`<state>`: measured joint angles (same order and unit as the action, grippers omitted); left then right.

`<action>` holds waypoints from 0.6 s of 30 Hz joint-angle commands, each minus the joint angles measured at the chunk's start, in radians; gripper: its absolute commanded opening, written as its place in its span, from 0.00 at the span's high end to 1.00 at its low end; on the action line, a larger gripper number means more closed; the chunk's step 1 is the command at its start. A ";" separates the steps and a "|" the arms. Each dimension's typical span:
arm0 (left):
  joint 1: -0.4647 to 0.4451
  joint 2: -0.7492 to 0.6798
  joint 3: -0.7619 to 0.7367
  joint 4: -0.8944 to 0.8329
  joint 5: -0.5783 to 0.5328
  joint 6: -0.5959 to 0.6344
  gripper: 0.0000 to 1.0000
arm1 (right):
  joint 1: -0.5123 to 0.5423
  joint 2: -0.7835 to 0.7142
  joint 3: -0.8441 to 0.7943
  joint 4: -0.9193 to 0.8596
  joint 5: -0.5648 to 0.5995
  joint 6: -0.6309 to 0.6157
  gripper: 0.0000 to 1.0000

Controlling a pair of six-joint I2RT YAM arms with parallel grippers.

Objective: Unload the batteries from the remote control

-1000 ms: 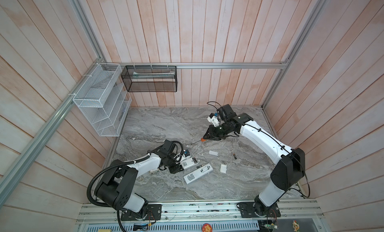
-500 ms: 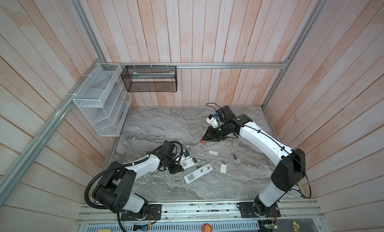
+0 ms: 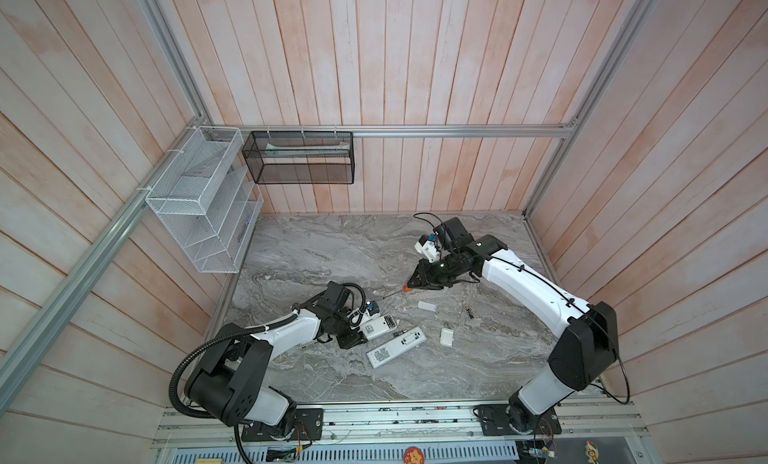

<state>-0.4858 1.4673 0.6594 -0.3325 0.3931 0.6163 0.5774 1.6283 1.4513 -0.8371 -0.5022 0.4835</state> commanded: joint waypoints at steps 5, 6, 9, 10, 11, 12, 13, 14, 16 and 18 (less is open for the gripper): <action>-0.007 -0.021 -0.011 0.018 0.036 0.002 0.53 | 0.021 -0.068 -0.062 -0.010 -0.009 0.018 0.85; -0.010 -0.020 -0.011 0.018 0.036 0.002 0.53 | 0.021 -0.075 -0.072 -0.009 -0.009 0.020 0.85; -0.012 -0.016 -0.009 0.018 0.036 0.002 0.53 | 0.023 -0.094 -0.103 -0.011 -0.012 0.026 0.85; -0.011 -0.016 -0.009 0.018 0.036 0.002 0.53 | 0.025 -0.101 -0.111 -0.011 -0.012 0.028 0.85; -0.011 -0.015 -0.008 0.020 0.036 0.002 0.53 | 0.025 -0.107 -0.122 -0.010 -0.013 0.030 0.85; -0.011 -0.015 -0.007 0.018 0.036 0.002 0.53 | 0.026 -0.114 -0.134 -0.007 -0.013 0.035 0.85; -0.011 -0.014 -0.007 0.018 0.036 0.002 0.53 | 0.028 -0.119 -0.146 -0.003 -0.015 0.039 0.85; -0.011 -0.014 -0.007 0.018 0.037 0.002 0.53 | 0.029 -0.124 -0.157 0.002 -0.017 0.042 0.85; -0.011 -0.011 -0.006 0.018 0.036 0.002 0.53 | 0.034 -0.133 -0.182 0.014 -0.021 0.053 0.85; -0.011 -0.008 -0.005 0.018 0.036 0.001 0.53 | 0.038 -0.141 -0.204 0.027 -0.024 0.059 0.85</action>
<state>-0.4923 1.4673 0.6575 -0.3321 0.4038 0.6163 0.6041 1.5131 1.2701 -0.8307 -0.5072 0.5251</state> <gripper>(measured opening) 0.547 0.265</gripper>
